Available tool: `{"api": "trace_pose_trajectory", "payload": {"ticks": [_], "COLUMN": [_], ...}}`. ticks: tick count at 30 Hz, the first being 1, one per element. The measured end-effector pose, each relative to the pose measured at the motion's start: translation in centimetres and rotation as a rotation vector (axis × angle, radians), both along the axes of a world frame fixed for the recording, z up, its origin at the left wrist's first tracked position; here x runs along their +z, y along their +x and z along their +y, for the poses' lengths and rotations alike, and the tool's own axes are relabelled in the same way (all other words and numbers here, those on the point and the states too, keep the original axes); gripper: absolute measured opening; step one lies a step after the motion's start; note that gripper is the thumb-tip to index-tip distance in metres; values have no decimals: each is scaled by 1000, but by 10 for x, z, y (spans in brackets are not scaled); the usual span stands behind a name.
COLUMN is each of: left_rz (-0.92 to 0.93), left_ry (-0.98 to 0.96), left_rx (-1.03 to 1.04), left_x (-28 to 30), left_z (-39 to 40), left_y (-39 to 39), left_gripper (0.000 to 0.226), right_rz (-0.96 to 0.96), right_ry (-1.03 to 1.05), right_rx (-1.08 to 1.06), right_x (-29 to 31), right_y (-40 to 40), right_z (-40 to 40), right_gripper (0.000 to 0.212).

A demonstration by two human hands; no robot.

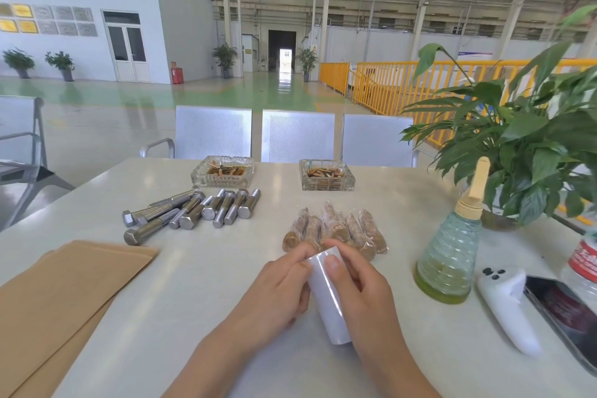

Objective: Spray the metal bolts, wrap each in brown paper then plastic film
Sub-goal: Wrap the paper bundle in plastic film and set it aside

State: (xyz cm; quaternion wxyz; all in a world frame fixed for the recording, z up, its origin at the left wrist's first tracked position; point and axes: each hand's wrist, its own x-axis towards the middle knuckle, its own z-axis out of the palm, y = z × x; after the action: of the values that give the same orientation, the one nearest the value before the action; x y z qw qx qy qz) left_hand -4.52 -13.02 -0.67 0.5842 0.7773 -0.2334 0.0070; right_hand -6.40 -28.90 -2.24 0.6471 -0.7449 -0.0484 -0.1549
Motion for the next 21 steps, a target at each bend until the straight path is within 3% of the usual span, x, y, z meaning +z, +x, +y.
{"api": "trace_pose_trajectory", "payload": {"ticks": [21], "left_rz": [-74], "left_ry": [25], "left_rx": [-31], "left_x": [-6], "left_z": [4], "left_y": [5], "left_gripper": [24], "right_rz": [-21], "right_ry": [-16], "right_rx": [-1], "right_x": [-2], "right_y": [0], "right_z": [1], "right_gripper": [24]}}
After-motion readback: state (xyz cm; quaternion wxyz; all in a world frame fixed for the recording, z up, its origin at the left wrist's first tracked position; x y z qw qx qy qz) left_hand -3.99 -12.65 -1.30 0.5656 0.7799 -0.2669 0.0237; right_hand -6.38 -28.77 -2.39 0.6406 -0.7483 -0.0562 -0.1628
